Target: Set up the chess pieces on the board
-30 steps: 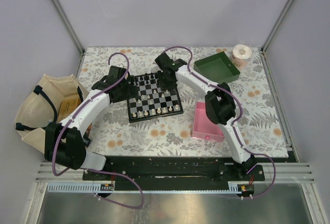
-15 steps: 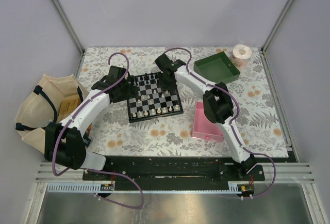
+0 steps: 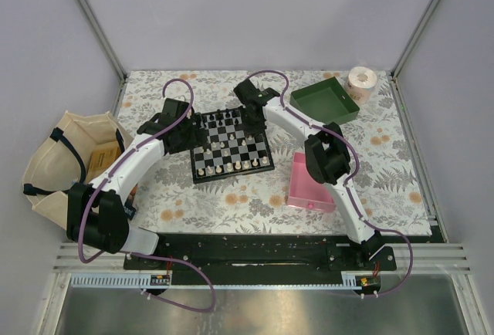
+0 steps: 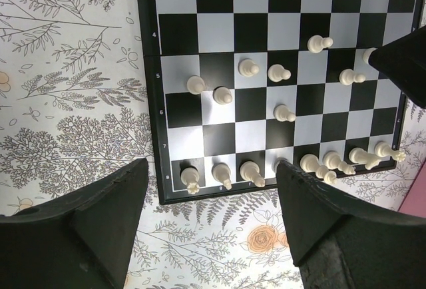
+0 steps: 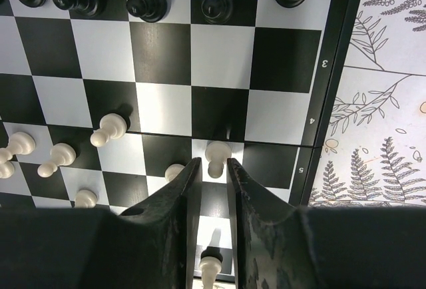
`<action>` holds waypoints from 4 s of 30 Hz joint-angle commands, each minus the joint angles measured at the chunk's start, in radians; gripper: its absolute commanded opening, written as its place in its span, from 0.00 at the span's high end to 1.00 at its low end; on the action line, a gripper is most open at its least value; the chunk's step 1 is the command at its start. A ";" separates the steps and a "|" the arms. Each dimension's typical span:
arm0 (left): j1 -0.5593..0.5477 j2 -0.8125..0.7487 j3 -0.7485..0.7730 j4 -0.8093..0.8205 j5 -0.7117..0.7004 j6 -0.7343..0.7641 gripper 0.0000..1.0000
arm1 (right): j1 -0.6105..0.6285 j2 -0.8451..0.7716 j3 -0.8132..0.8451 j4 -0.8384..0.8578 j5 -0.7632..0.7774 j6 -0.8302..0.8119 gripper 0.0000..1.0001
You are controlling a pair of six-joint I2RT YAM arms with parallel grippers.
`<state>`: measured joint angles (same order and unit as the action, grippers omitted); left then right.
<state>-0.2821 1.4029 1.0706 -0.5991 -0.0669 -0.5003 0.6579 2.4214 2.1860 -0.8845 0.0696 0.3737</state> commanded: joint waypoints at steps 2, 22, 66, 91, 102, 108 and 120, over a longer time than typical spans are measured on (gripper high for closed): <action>0.004 0.001 0.015 0.041 0.019 0.008 0.20 | -0.007 -0.004 0.035 -0.001 0.019 0.008 0.73; 0.004 0.010 0.017 0.055 0.036 -0.001 0.17 | -0.007 -0.358 -0.433 0.186 0.001 0.065 0.83; 0.004 0.016 0.022 0.056 0.056 -0.004 0.01 | -0.001 -0.308 -0.485 0.154 -0.001 0.057 0.79; 0.004 0.021 0.019 0.058 0.053 -0.009 0.01 | -0.001 -0.337 -0.485 0.176 -0.005 0.053 0.60; 0.004 0.018 0.017 0.058 0.052 -0.007 0.01 | 0.000 -0.314 -0.358 0.159 -0.036 0.030 0.56; 0.006 0.008 0.009 0.064 0.047 -0.003 0.01 | 0.000 -0.228 -0.229 0.108 -0.091 0.010 0.52; 0.012 -0.004 0.006 0.053 0.041 -0.003 0.01 | 0.029 -0.099 -0.083 0.042 -0.106 -0.009 0.51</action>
<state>-0.2787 1.4231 1.0706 -0.5735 -0.0227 -0.5022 0.6662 2.3016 2.0418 -0.8127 -0.0212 0.3847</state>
